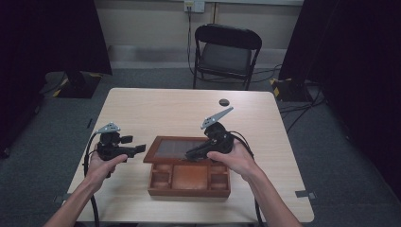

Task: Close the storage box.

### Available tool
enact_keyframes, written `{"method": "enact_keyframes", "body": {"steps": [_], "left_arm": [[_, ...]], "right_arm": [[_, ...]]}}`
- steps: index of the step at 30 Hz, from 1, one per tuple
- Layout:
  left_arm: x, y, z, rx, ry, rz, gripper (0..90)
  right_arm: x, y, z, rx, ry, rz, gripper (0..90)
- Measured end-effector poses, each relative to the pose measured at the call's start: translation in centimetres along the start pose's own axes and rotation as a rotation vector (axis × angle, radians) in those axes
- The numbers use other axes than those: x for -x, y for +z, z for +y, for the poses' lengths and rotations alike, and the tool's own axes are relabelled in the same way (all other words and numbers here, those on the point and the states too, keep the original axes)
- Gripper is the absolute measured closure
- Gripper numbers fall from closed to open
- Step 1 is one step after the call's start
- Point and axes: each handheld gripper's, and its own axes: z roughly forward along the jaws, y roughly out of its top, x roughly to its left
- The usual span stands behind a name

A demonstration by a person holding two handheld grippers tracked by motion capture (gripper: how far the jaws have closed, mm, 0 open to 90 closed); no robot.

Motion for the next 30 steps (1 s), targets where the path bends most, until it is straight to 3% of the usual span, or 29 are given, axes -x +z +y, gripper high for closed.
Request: {"method": "enact_keyframes", "body": {"steps": [6,10,15,19,22,30], "left_arm": [[-0.3,-0.2,0.0,0.019,-0.009,0.033,18.0],[-0.6,-0.2,0.1,0.028,-0.024,0.042,18.4],[-0.5,0.0,0.0,0.015,-0.011,0.049,18.5],[-0.4,0.2,0.1,0.01,-0.007,0.054,18.7],[-0.4,0.1,0.0,0.01,-0.023,0.054,19.0],[-0.4,0.1,0.1,0.009,-0.016,0.059,19.9]], "right_arm": [[-0.3,0.2,-0.5,0.004,-0.003,-0.011,82.4],[-0.6,0.9,-1.2,-0.026,-0.007,-0.012,82.4],[-0.9,1.7,-2.0,-0.048,-0.01,-0.02,82.3],[-0.7,2.8,-3.1,-0.093,0.0,0.001,82.4],[-0.8,3.4,-3.6,-0.111,-0.004,-0.003,82.5],[-0.6,4.6,-4.5,-0.142,0.001,-0.003,82.6]]}}
